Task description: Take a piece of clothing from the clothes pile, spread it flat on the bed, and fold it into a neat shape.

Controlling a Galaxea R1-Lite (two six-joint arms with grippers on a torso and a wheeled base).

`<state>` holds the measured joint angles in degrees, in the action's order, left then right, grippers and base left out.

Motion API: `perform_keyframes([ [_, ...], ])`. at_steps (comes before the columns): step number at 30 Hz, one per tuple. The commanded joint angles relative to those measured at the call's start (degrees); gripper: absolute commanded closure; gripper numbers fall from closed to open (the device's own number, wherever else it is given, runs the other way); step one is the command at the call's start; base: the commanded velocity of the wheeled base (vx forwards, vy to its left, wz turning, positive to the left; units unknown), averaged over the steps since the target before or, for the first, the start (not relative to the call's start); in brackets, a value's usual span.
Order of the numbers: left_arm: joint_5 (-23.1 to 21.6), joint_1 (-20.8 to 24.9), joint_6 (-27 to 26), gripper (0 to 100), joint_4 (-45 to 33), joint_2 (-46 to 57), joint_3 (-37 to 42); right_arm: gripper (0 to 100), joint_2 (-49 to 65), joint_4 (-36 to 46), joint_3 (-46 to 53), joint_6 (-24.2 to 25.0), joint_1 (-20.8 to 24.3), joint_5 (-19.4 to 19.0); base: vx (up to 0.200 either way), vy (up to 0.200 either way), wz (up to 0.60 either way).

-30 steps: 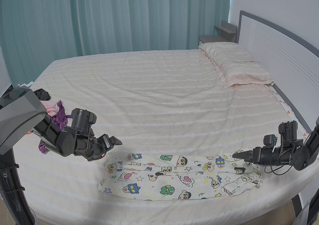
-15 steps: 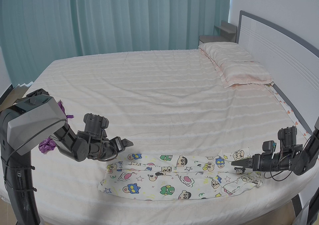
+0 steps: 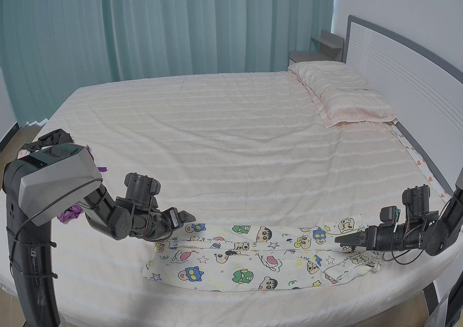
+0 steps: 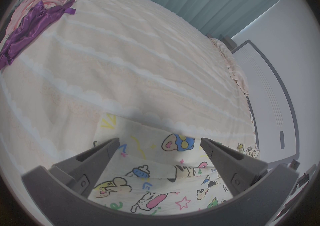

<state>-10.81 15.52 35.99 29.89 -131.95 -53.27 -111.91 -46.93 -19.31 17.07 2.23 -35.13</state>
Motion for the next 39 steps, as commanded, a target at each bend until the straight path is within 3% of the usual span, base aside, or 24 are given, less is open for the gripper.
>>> perform_keyframes([
  [1, -1.49, 0.21, 0.05, 0, 0.34, 2.84, 2.74, 0, -0.15, 0.00, -0.03, -0.02, 0.05, -0.02, 0.000, 0.000, 0.00],
  [3, -4.39, 0.57, -0.39, 0, 0.34, 5.48, 6.16, 0, -0.15, -0.09, -0.03, -0.02, 0.05, -0.02, 0.000, 0.000, 0.00],
  [11, -4.74, 0.57, -8.13, 0, -2.38, 6.36, 11.96, 0, -0.15, -0.09, 0.06, -0.02, 0.05, -0.02, 0.000, 0.000, 0.00],
  [26, -5.10, 1.62, -8.65, 0, -3.35, 14.44, 9.94, 0, -0.15, -0.09, 0.06, -0.02, 0.05, -0.02, 0.000, 0.000, 0.00],
  [30, -3.43, 5.84, -4.43, 0, -3.26, 13.39, 5.37, 0, -0.15, -0.09, -0.03, -0.02, 0.05, -0.02, 0.000, 0.000, 0.00],
  [35, 8.09, 7.95, -1.27, 0, -3.17, 1.08, -3.77, 0, -0.15, -0.09, 0.06, -0.02, 0.05, -0.02, 0.000, 0.000, 0.00],
  [39, 10.11, 7.77, -1.27, 0, -5.02, -3.66, -7.90, 0, -0.15, -0.09, -0.03, -0.02, 0.05, -0.02, 0.000, 0.000, 0.00],
])
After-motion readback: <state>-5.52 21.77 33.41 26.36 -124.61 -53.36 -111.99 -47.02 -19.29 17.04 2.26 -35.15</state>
